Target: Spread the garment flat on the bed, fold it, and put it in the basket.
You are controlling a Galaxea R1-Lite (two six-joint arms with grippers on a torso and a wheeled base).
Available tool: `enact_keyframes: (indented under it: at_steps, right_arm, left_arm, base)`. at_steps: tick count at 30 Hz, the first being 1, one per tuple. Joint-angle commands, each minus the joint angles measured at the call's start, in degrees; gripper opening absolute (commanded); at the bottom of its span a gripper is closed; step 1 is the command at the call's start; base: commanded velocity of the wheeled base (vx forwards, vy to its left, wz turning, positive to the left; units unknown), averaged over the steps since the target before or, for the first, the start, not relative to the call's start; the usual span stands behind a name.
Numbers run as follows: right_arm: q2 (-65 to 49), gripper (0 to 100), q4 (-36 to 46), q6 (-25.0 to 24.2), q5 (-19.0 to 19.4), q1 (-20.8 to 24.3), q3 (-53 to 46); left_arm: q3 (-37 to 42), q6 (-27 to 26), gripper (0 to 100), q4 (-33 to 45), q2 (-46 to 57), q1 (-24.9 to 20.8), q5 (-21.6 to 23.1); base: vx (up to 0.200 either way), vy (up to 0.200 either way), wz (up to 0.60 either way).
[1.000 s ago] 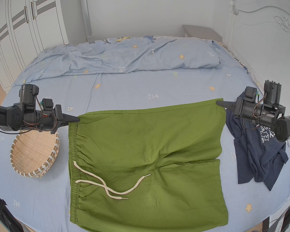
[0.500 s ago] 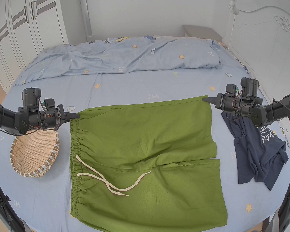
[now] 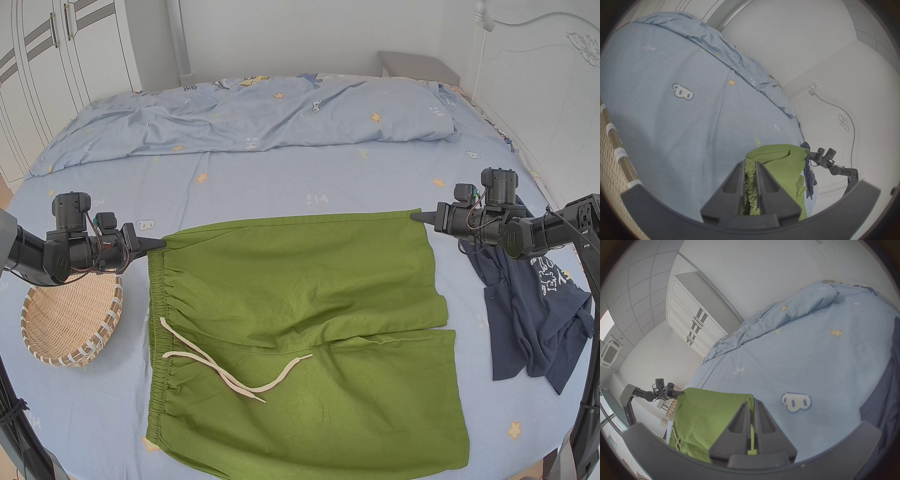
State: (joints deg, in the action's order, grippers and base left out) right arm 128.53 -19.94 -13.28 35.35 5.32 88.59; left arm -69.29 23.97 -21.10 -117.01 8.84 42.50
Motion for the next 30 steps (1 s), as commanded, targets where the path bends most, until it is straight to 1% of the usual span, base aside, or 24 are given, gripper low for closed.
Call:
enact_keyframes:
  at_steps: [1, 4, 5, 6, 16, 20, 22, 23, 25, 26, 27, 28, 30]
  right_arm:
    - [0.9, 0, 0.3, 0.0, 0.0, 0.0, 0.5]
    - [1.0, 0, 0.3, 0.0, 0.0, 0.0, 0.4]
    - [1.1, 0, 0.3, 0.0, 0.0, 0.0, 0.4]
    - [1.1, 100, 0.3, 0.0, 0.0, 0.0, 0.4]
    - [0.8, 100, 0.3, 0.0, -0.1, 0.0, 0.5]
    - [0.1, 100, 0.3, -0.1, -1.7, -0.4, 0.0]
    - [-2.7, 100, 1.0, -0.3, -3.2, -0.8, -1.4]
    - [-2.9, 100, 1.1, -0.3, -3.3, -0.9, -1.6]
    - [-8.8, 100, 4.1, -0.3, -4.8, -1.4, -6.3]
    - [-9.3, 100, 4.3, -0.3, -4.8, -1.4, -6.6]
    - [-13.6, 100, 6.3, -0.2, -5.0, -1.3, -11.5]
    - [-13.6, 100, 6.3, -0.2, -5.0, -1.3, -11.5]
    - [-21.5, 100, 6.5, -0.1, -5.1, -0.8, -22.8]
  left_arm:
    - [-0.1, 0.0, 0, 0.0, -1.0, 0.0, 0.0]
    - [-0.1, 0.0, 0, 0.0, -1.2, -0.1, 0.0]
    - [-0.1, 0.0, 100, 0.0, -1.3, -0.3, 0.0]
    - [-0.1, 0.0, 100, -0.1, -1.3, -0.4, 0.0]
    - [0.6, 0.6, 100, -0.9, -0.4, -0.8, 0.0]
    - [1.7, 1.4, 100, -0.9, 1.8, -1.1, -0.1]
    - [3.3, 1.8, 100, -0.9, 5.0, -1.2, -0.1]
    - [3.5, 1.8, 100, -0.9, 5.2, -1.2, -0.1]
    - [8.2, 3.5, 100, -0.9, 11.0, -1.5, -0.3]
    - [8.6, 3.7, 100, -0.9, 11.4, -1.5, -0.3]
    - [12.1, 5.7, 100, -0.9, 15.7, -1.8, -0.3]
    - [12.1, 5.7, 100, -0.9, 15.7, -1.8, -0.3]
    - [19.0, 7.6, 100, -0.8, 21.4, -3.7, -0.6]
  base:
    - [0.000, 0.000, 0.00]
    - [0.000, 0.000, 0.00]
    - [0.000, 0.000, 0.00]
    - [0.000, 0.000, 0.00]
    - [0.000, 0.000, 0.00]
    - [0.000, 0.000, 0.00]
    - [0.000, 0.000, 0.00]
    - [0.000, 0.000, 0.00]
    - [0.000, 0.000, 0.00]
    - [0.000, 0.000, 0.00]
    - [0.000, 0.000, 0.00]
    - [0.000, 0.000, 0.00]
    - [0.000, 0.000, 0.00]
